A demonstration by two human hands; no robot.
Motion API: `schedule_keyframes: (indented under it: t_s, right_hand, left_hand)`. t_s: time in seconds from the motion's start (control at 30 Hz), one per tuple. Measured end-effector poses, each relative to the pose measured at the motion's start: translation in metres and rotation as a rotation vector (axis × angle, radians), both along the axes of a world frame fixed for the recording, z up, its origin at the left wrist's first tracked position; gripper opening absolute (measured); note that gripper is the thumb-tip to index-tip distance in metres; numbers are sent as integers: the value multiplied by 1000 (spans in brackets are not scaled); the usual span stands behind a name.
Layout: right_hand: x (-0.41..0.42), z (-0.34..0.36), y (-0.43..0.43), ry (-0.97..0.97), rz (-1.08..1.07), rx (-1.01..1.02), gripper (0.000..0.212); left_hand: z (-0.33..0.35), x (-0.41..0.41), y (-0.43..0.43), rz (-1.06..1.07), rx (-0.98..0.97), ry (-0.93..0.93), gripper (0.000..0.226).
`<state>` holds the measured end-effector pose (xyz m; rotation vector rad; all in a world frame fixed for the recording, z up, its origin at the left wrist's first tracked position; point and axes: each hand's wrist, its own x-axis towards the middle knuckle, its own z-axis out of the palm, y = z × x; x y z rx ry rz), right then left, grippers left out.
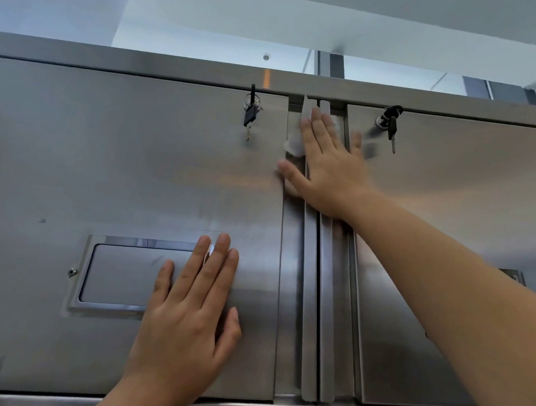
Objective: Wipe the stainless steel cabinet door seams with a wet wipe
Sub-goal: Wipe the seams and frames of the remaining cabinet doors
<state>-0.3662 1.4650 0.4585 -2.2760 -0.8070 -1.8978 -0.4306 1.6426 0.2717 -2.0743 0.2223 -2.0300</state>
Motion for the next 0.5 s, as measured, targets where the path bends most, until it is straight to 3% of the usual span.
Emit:
schedule_keyframes:
  t_s: [0.13, 0.3, 0.5]
  right_hand:
    - [0, 23, 8, 20, 1, 57, 78]
    - [11, -12, 7, -60, 34, 49, 81]
    - [-1, 32, 7, 30, 0, 59, 81]
  left_hand:
    - [0, 3, 0, -19, 6, -23, 62]
    - [1, 1, -1, -9, 11, -26, 62]
    - [0, 1, -2, -9, 4, -22, 61]
